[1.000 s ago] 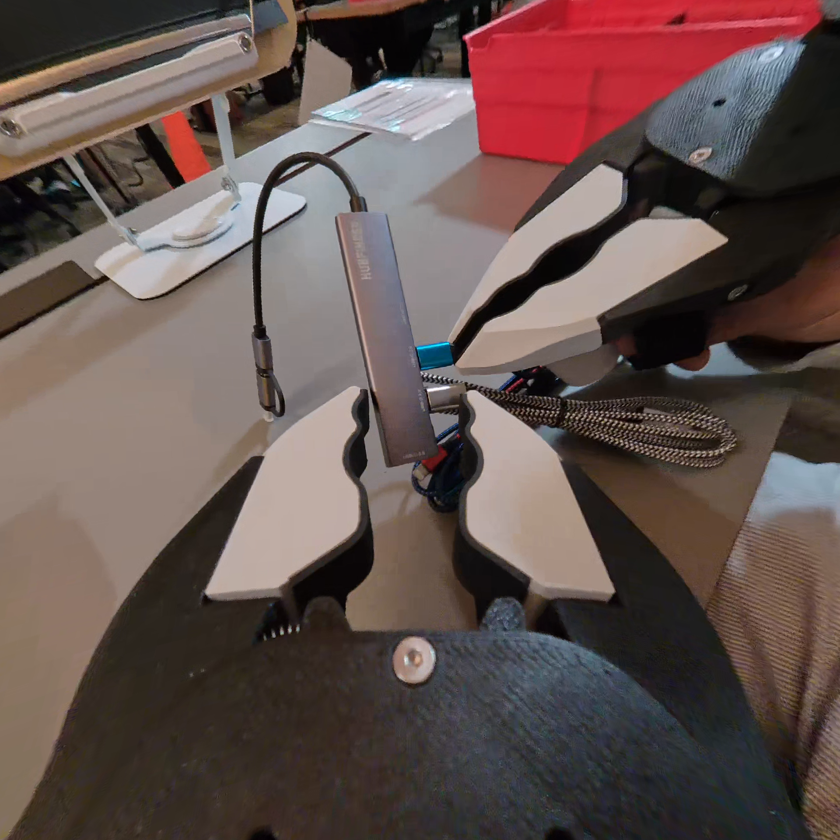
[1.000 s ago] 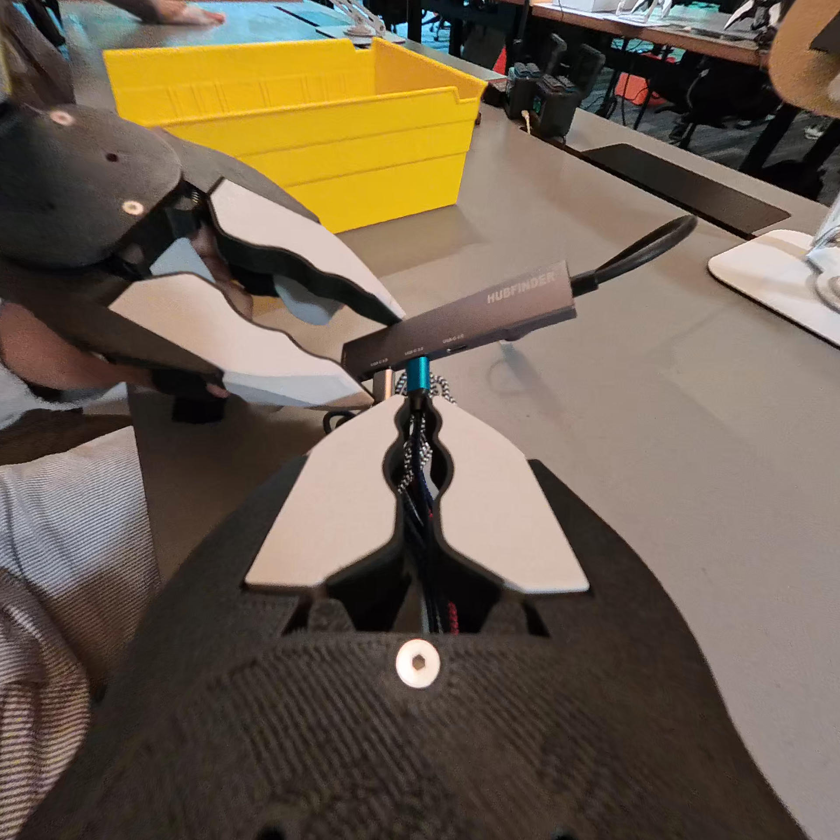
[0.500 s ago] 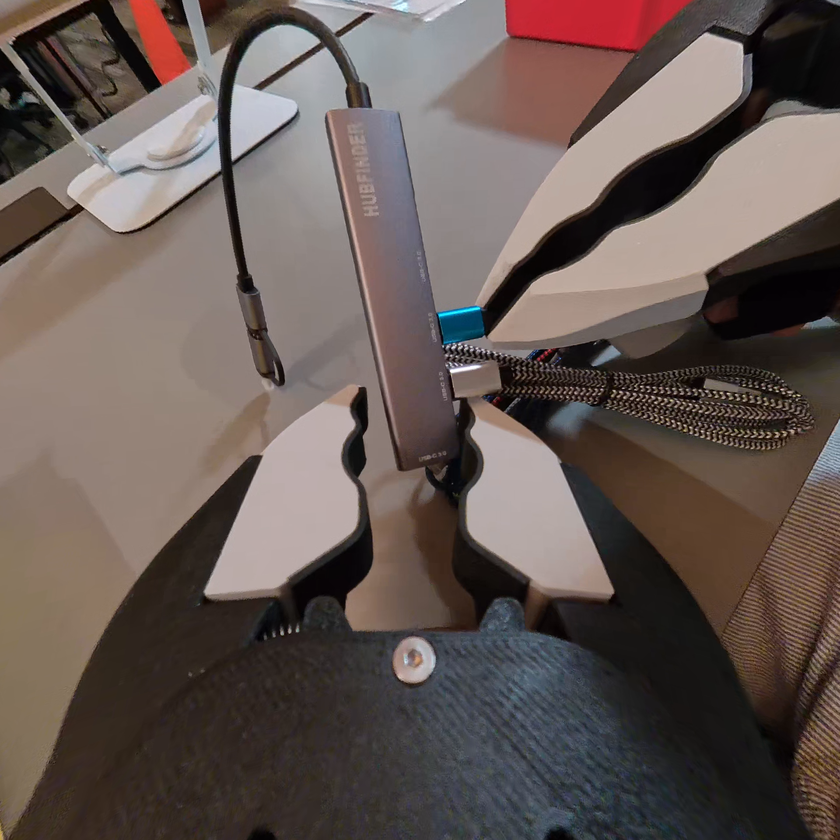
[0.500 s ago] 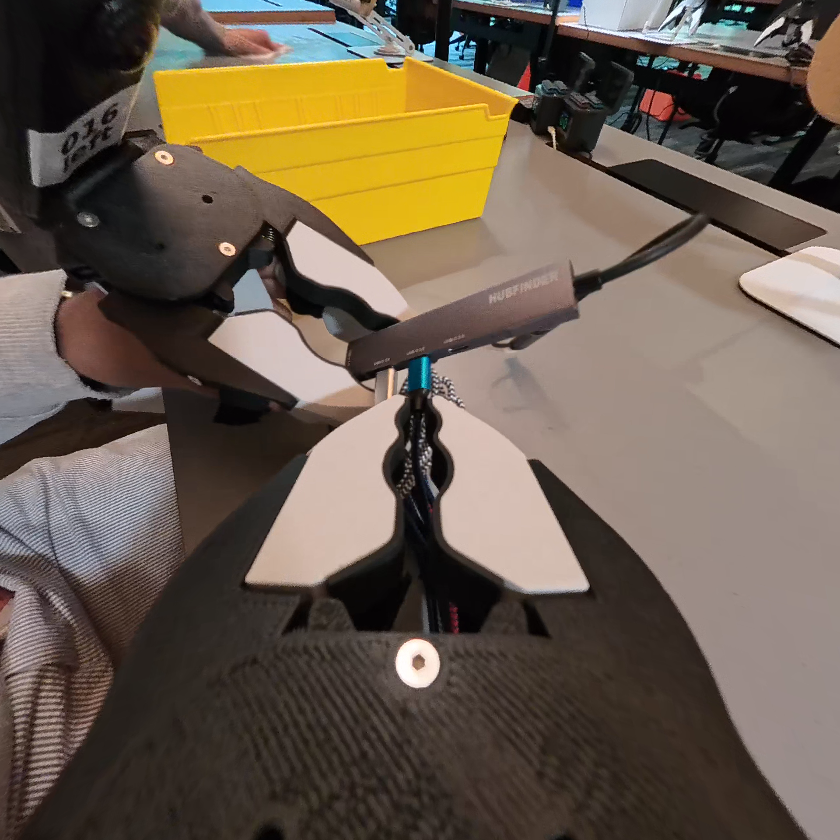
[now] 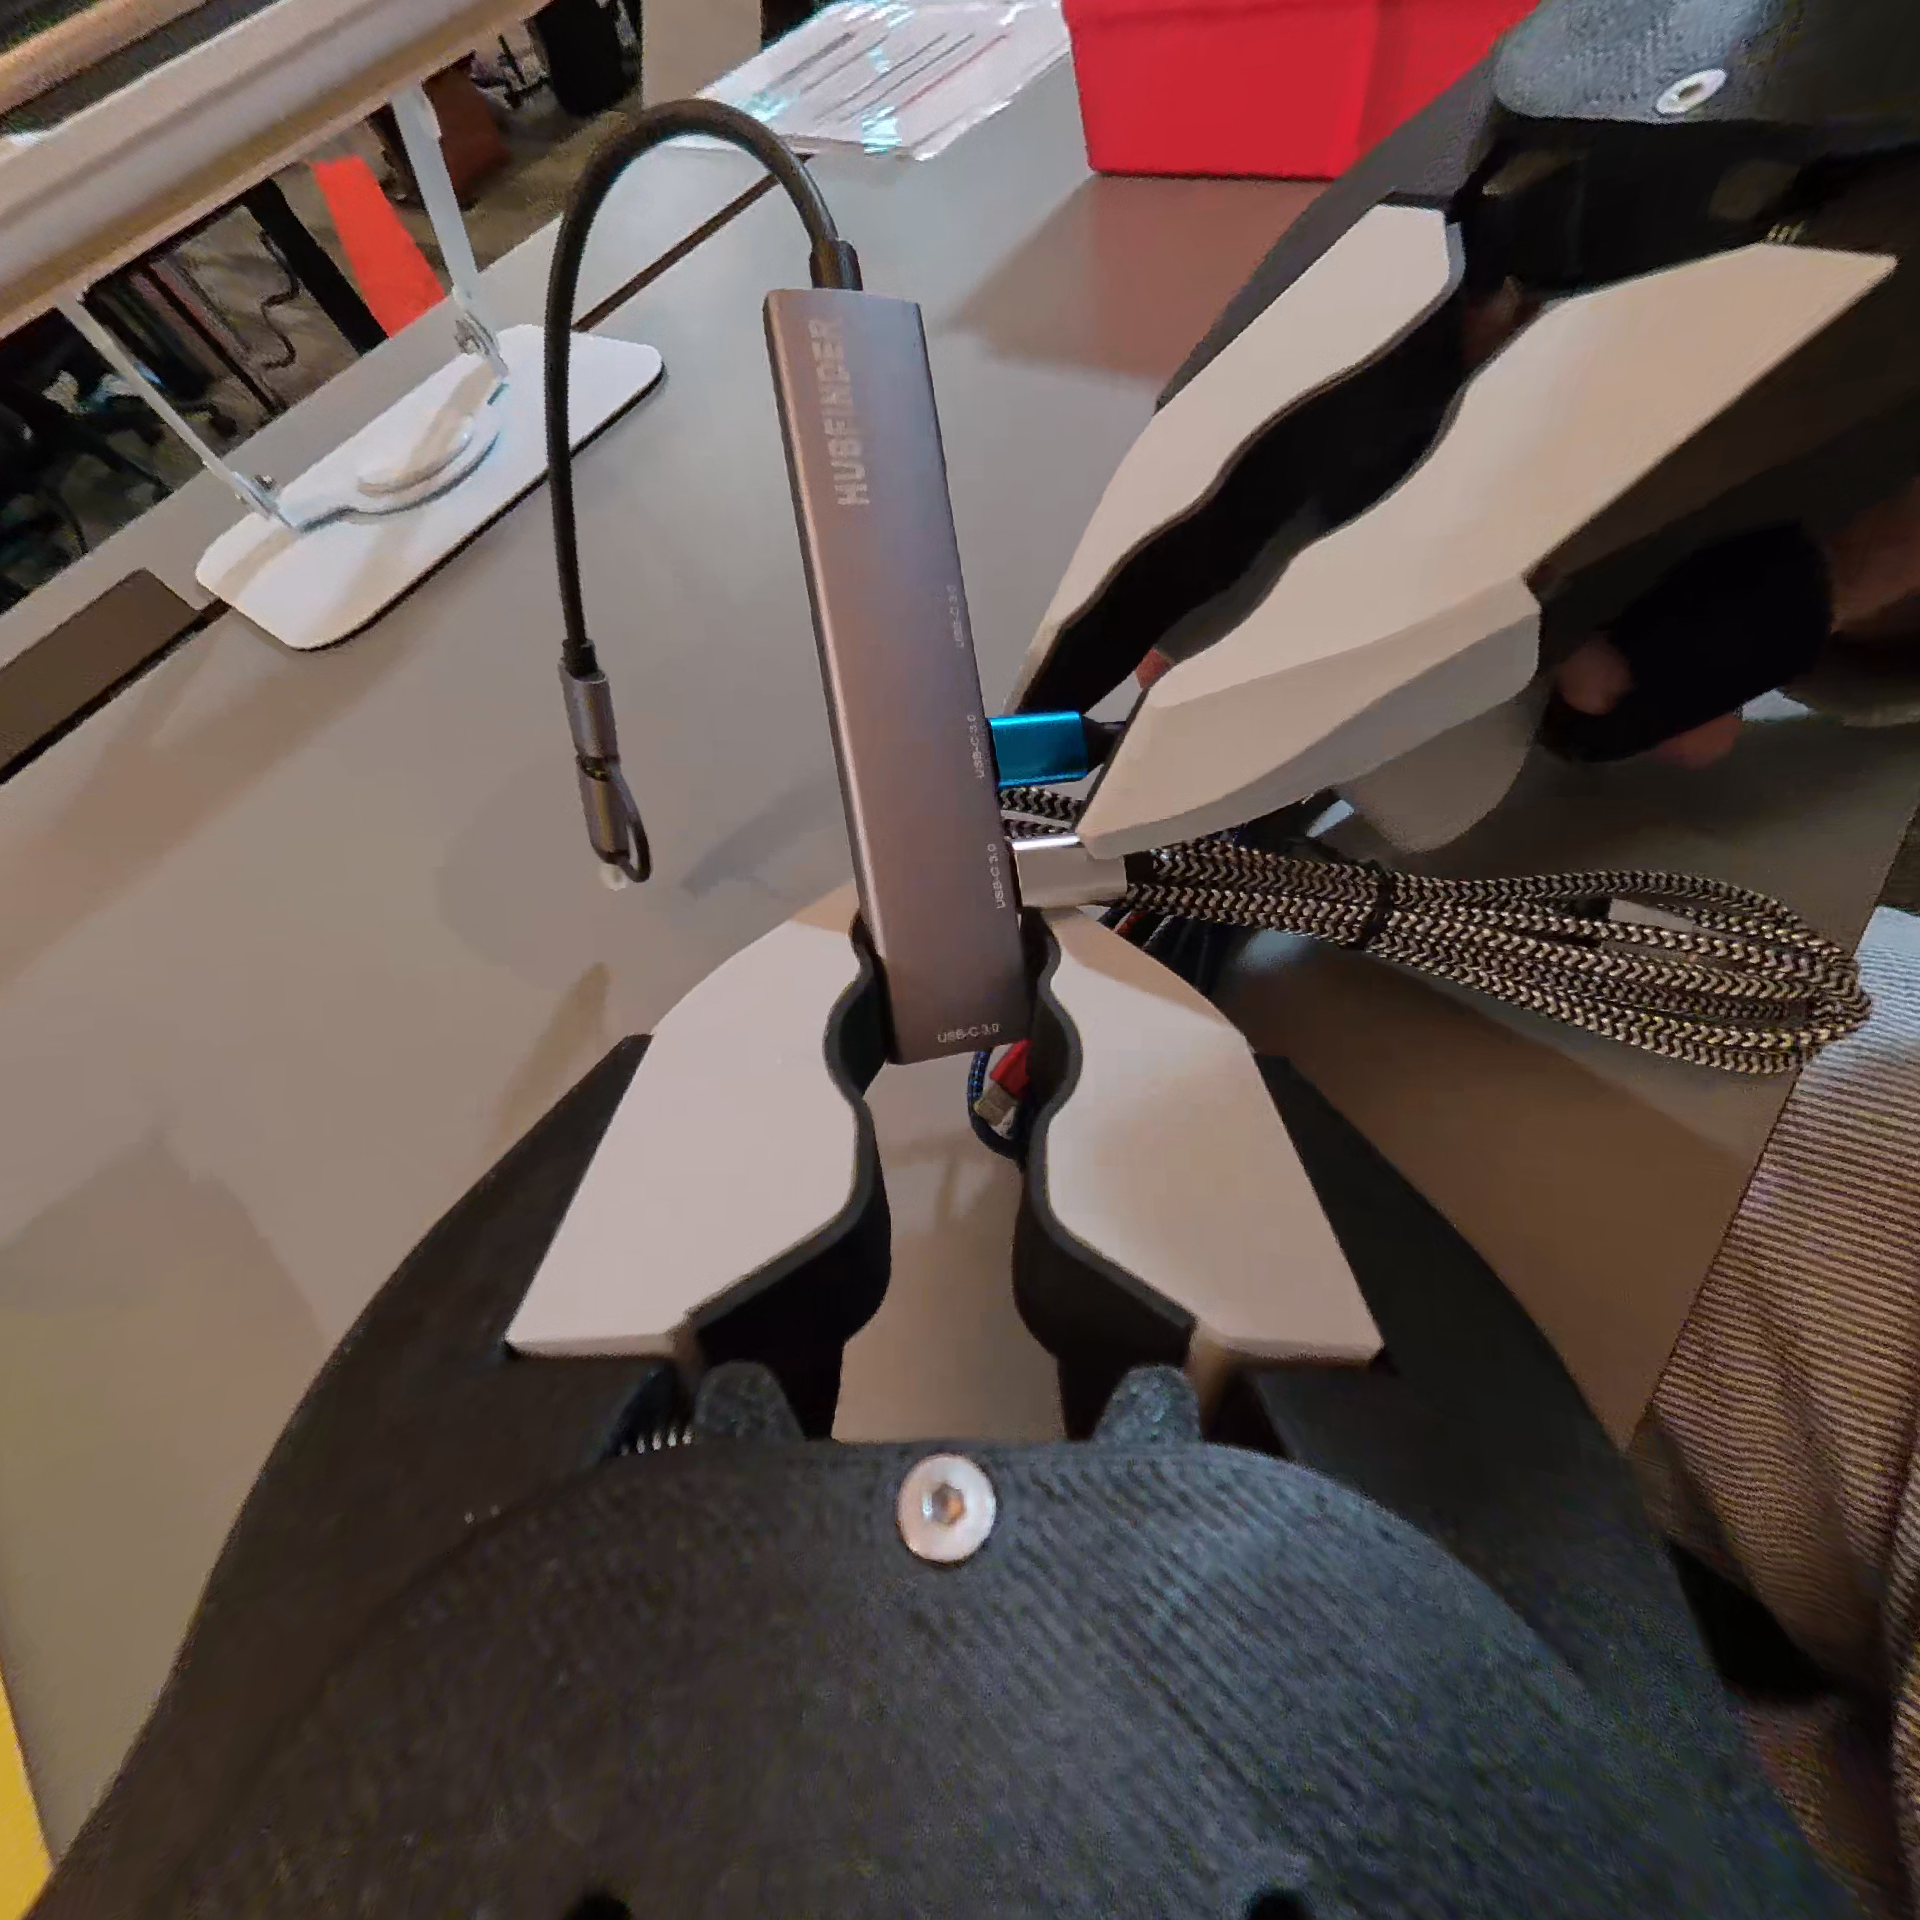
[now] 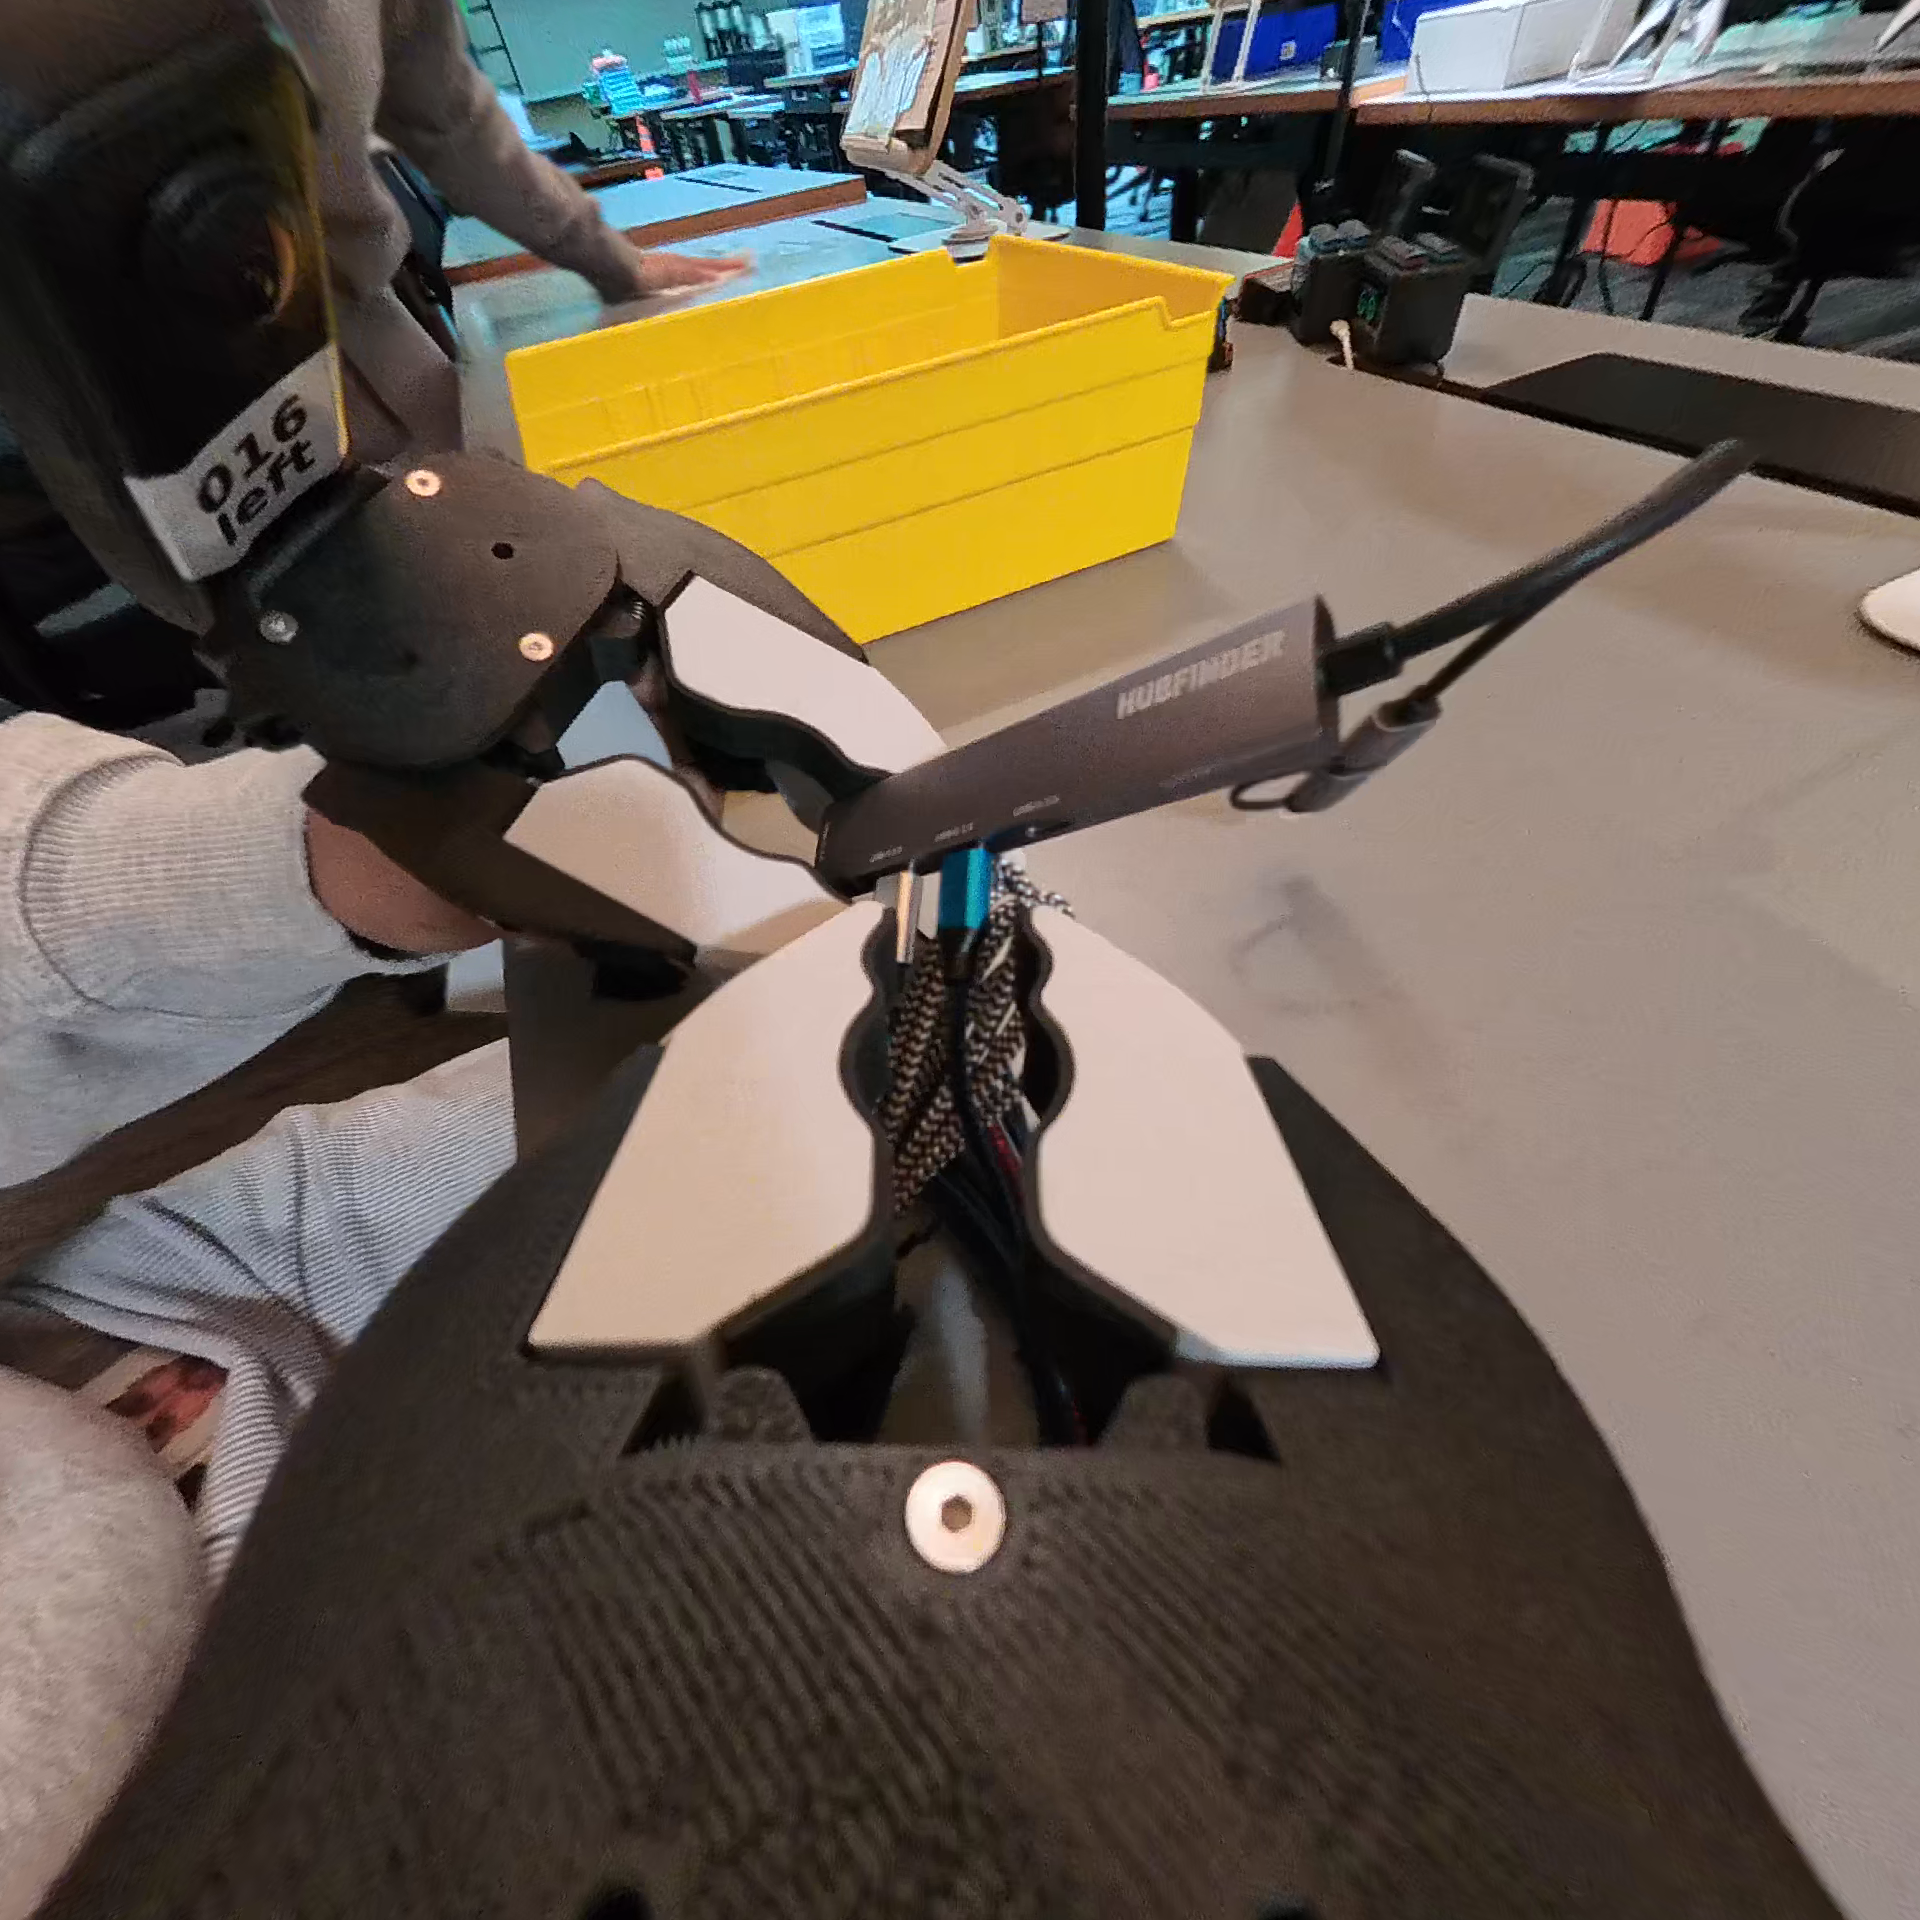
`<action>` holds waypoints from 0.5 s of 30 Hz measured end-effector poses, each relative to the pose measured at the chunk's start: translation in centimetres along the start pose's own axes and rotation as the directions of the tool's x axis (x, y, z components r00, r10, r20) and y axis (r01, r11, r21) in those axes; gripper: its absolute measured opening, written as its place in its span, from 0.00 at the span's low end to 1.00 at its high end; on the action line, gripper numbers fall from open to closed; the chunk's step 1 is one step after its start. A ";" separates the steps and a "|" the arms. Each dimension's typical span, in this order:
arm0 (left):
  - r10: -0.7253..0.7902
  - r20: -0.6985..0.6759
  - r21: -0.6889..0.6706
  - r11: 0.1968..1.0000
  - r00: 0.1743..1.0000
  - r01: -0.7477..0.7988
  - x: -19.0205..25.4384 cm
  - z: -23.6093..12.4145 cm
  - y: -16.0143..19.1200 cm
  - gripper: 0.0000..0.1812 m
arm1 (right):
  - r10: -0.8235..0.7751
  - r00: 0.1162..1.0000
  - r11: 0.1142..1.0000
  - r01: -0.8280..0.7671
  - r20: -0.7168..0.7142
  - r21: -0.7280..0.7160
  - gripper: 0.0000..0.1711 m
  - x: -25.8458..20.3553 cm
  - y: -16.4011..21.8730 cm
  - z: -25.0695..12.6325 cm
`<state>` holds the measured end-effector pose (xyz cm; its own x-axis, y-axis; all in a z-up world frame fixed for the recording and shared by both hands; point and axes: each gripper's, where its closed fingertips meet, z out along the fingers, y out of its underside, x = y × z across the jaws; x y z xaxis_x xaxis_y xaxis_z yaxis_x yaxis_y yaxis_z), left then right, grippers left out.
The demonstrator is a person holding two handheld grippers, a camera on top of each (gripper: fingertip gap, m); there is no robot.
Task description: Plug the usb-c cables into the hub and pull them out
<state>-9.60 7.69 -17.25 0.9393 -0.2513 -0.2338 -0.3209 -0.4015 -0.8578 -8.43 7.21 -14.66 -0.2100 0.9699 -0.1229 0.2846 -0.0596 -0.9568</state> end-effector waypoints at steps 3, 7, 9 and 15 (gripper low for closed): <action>0.012 -0.011 0.009 1.000 1.000 -0.011 0.3 0.1 -0.1 0.12 | 0.052 0.998 0.999 -0.053 0.036 0.008 0.07 -0.2 -0.1 -0.1; 0.021 -0.006 0.012 1.000 1.000 -0.021 0.3 0.1 0.0 0.12 | 0.115 0.992 0.993 -0.116 0.056 0.006 0.05 -0.2 -0.1 -0.1; 0.016 0.013 0.013 1.000 1.000 -0.016 0.1 0.0 0.1 0.12 | 0.147 0.987 0.989 -0.148 0.068 0.006 0.05 -0.2 -0.1 0.0; -0.081 0.101 -0.008 0.997 0.992 0.082 -1.0 0.4 0.3 0.13 | 0.266 0.962 0.964 -0.264 0.068 -0.032 0.04 0.6 0.3 0.4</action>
<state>-10.60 8.22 -17.44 0.9696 -0.1274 -0.2089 -0.2437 -0.4280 -0.8703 -8.81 7.70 -15.10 -0.1894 0.9009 -0.3905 0.3599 -0.3063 -0.8813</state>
